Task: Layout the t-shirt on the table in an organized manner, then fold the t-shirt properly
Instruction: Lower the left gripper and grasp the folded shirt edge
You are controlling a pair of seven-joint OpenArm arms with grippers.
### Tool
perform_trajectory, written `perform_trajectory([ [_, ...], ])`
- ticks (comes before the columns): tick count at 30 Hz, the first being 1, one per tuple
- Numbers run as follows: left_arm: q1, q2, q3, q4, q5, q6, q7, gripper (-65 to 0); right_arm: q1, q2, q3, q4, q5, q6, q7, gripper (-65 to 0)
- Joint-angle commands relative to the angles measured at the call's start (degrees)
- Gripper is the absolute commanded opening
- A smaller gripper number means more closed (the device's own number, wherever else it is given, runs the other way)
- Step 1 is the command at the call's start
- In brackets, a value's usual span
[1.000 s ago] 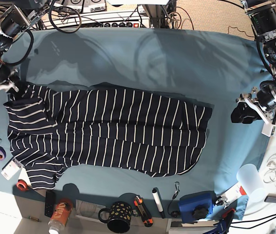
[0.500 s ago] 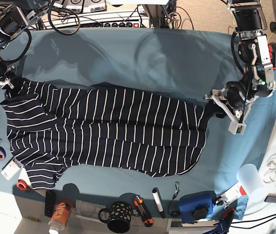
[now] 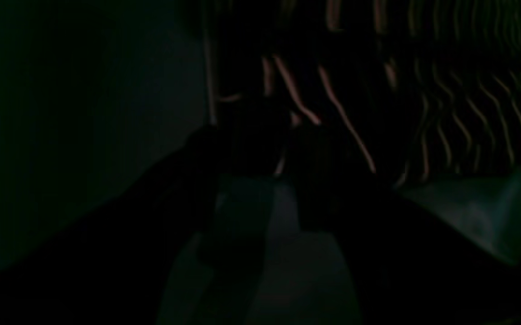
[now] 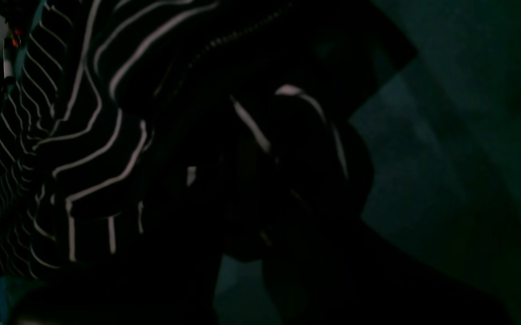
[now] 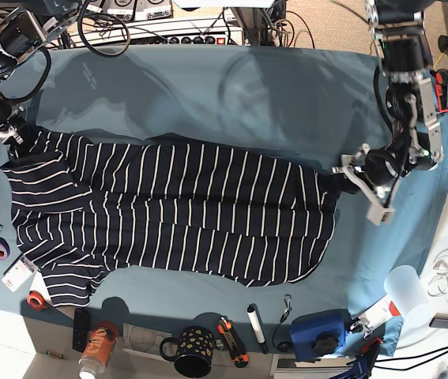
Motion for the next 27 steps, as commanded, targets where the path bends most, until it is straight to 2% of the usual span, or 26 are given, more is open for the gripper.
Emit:
perform_trajectory([
  [1, -1.55, -0.59, -0.09, -0.57, -1.68, -0.35, 1.03, -37.0, 0.48, 1.49, 0.15, 0.70, 0.35, 0.08, -0.24, -65.0],
  [5, -2.10, -0.57, -0.09, -3.08, -7.34, -2.38, 4.76, -37.0, 0.48, 1.46, 0.15, 0.70, 0.35, 0.08, -0.24, -65.0],
  [10, -2.10, 1.25, -0.09, -3.30, -7.74, -2.71, 4.50, -37.0, 0.48, 1.46, 0.15, 0.70, 0.55, 0.08, -0.24, -65.0],
  [14, -2.10, 3.41, -0.09, -3.32, -4.07, -2.25, 0.44, -37.1, 0.48, 1.46, 0.15, 0.70, 0.55, 0.08, -0.28, -65.0],
  [16, -2.12, 3.89, -0.09, -3.32, -0.90, 0.52, -2.03, -37.1, 0.46, 1.49, 0.15, 0.70, 0.52, 0.08, -0.37, -65.0],
  [19, -2.10, 3.98, -0.09, -3.32, 3.39, 3.61, -2.86, -44.6, 0.46, 1.51, 0.17, 0.70, 0.52, 0.08, -0.72, -65.0],
  [23, -2.10, 3.98, -0.09, -3.30, 4.96, 5.29, -2.80, -65.0, 0.48, 1.77, 0.17, 0.70, 0.55, 0.08, -0.66, -65.0],
  [27, -2.10, 3.96, -0.15, -3.28, 5.22, 5.29, -0.68, -65.0, 0.46, 3.78, 0.17, 0.70, 0.52, 0.08, -0.66, -65.0],
])
